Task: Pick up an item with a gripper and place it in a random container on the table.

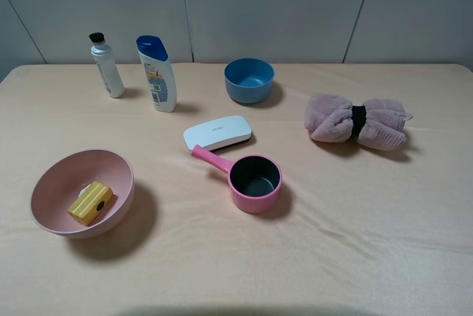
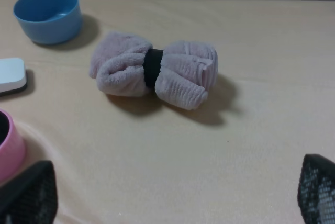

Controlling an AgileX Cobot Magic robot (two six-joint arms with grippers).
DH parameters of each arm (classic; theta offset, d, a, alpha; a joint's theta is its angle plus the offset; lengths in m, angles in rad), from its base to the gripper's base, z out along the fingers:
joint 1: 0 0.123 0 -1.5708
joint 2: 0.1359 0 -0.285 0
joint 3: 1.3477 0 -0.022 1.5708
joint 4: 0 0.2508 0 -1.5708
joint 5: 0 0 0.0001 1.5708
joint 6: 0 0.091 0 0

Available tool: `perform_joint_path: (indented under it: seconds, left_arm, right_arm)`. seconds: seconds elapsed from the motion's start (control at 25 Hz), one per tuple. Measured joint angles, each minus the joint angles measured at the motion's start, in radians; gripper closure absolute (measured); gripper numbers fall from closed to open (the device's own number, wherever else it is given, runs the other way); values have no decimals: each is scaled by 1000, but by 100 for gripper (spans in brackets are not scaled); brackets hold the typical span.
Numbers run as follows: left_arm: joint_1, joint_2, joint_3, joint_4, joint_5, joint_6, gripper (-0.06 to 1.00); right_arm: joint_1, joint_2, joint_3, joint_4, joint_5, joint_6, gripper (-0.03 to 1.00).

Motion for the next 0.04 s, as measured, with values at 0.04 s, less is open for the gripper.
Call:
perform_joint_path:
  seconds: [0.04]
  left_arm:
    - [0,0,0,0,0,0,-5]
  right_arm:
    - [0,0,0,0,0,0,27]
